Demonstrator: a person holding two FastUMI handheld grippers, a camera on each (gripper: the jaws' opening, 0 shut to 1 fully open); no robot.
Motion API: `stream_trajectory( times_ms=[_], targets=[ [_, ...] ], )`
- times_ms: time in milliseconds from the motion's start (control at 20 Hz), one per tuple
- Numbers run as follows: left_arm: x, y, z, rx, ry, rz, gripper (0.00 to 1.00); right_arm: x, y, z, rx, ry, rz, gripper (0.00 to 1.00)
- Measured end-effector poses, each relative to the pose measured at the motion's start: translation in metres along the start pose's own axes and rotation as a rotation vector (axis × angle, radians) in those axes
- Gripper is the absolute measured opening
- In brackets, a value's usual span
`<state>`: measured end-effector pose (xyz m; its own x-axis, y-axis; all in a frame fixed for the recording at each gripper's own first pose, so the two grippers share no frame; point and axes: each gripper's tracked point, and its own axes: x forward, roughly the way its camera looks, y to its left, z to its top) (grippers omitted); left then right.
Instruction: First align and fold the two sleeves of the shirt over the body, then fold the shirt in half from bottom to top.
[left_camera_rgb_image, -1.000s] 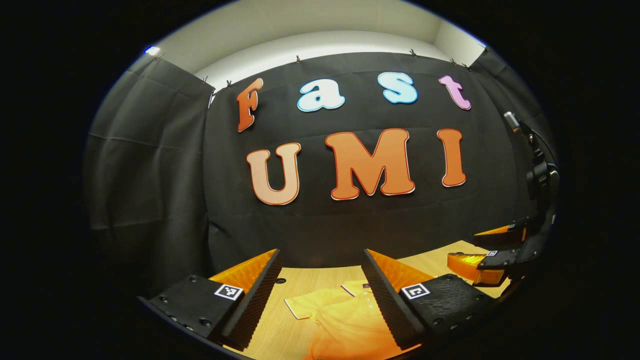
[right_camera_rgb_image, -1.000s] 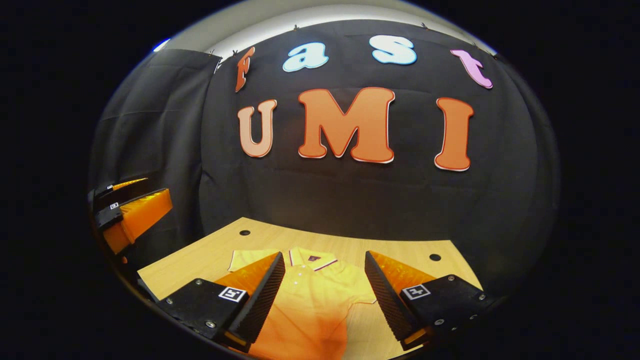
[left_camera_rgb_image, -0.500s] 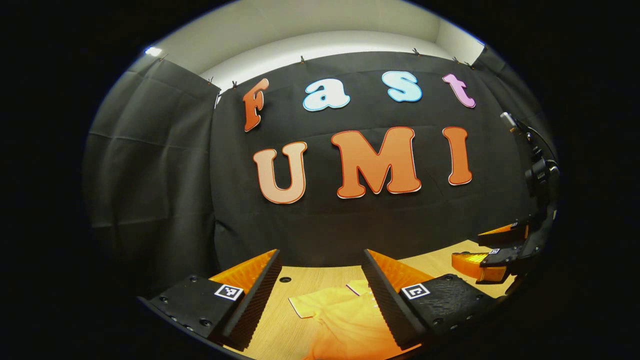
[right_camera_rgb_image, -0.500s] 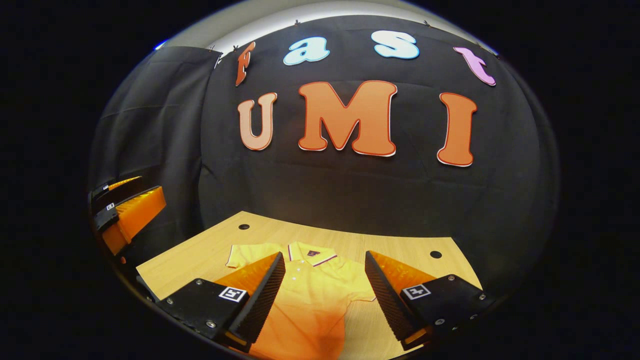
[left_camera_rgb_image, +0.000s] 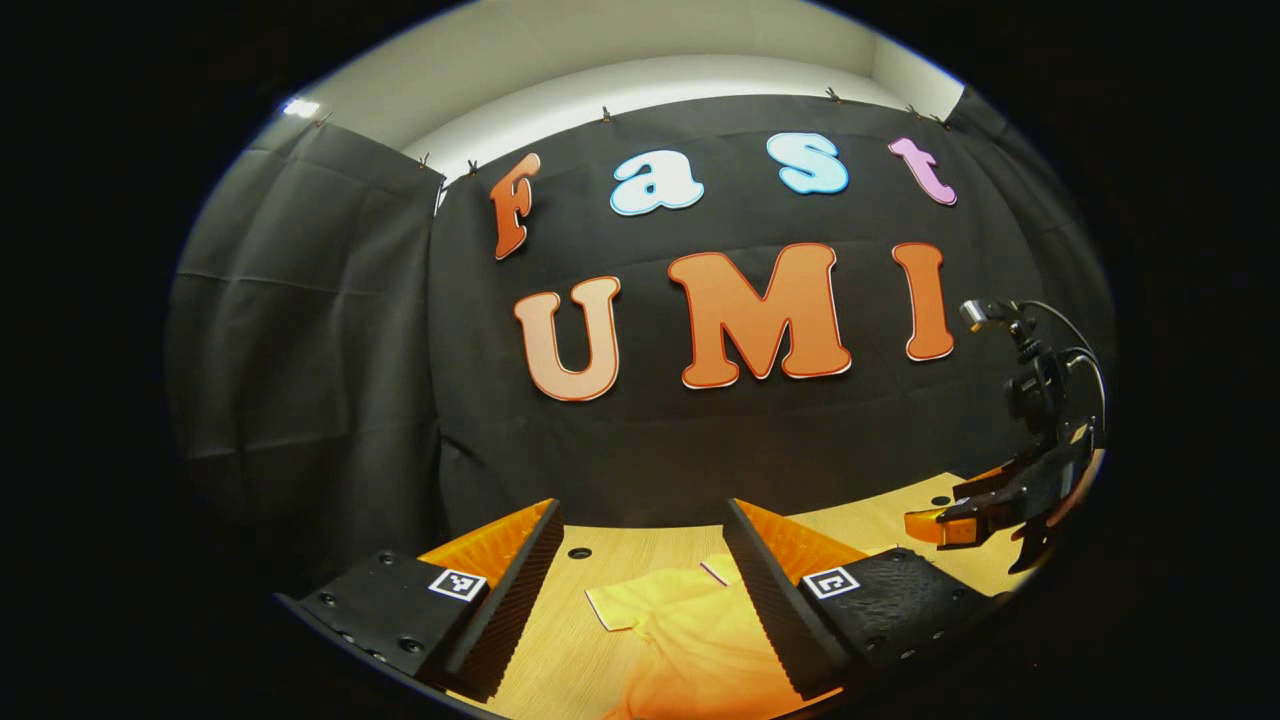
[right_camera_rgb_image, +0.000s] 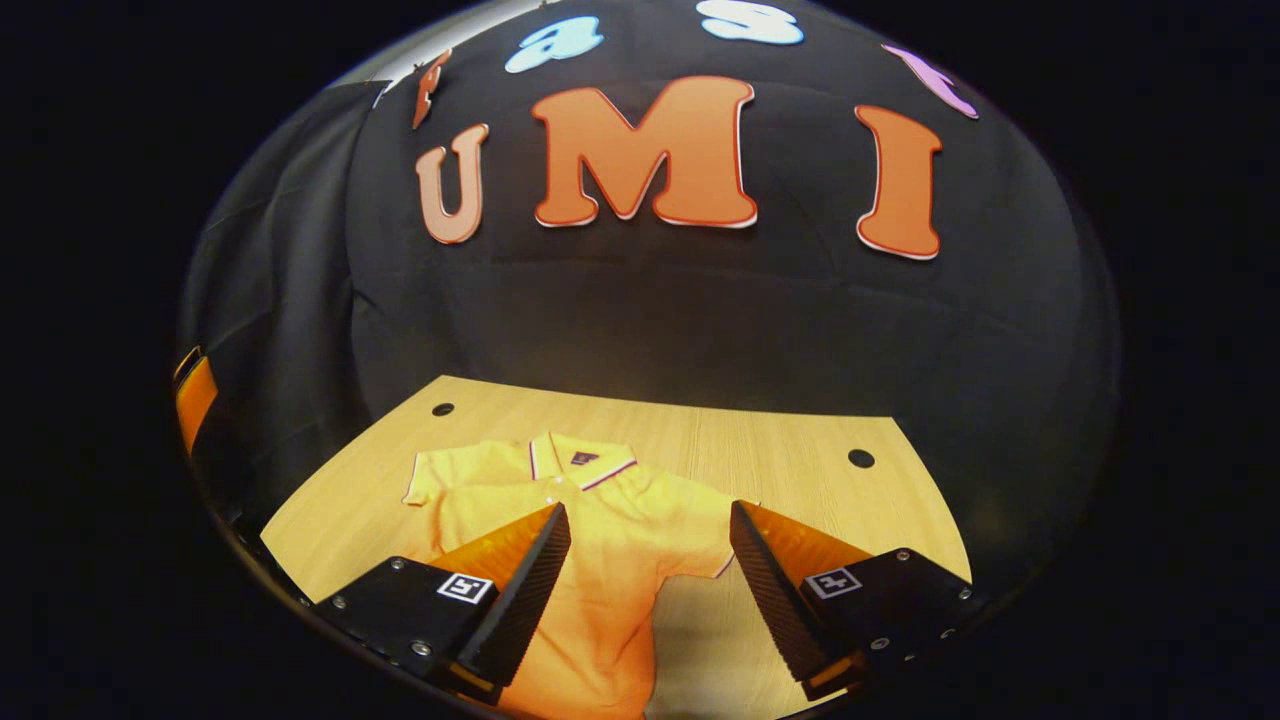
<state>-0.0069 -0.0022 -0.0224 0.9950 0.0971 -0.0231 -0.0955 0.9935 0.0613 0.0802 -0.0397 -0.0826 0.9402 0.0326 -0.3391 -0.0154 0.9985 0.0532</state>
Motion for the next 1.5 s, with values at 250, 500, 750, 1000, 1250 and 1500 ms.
stream_trajectory(
  times_ms=[250,500,750,1000,1250,1500],
  targets=[
    [-0.012,0.007,-0.002,0.025,0.003,0.076,0.99,0.036,-0.025,-0.027,0.070,0.185,0.008,0.98],
    [-0.027,0.014,-0.010,0.043,0.034,0.121,1.00,0.078,-0.055,-0.050,0.124,0.312,-0.037,0.98],
    [-0.027,0.016,-0.019,0.039,0.081,0.136,0.99,0.121,-0.077,-0.081,0.146,0.477,-0.079,0.98],
    [-0.035,0.018,-0.032,0.037,0.141,0.144,0.99,0.155,-0.090,-0.120,0.209,0.654,-0.089,0.96],
    [-0.033,0.019,-0.036,0.026,0.176,0.161,0.99,0.176,-0.099,-0.140,0.188,0.732,-0.122,0.85],
    [-0.027,0.019,-0.041,0.019,0.204,0.160,0.99,0.194,-0.106,-0.153,0.155,0.793,-0.172,0.82]
  ],
)
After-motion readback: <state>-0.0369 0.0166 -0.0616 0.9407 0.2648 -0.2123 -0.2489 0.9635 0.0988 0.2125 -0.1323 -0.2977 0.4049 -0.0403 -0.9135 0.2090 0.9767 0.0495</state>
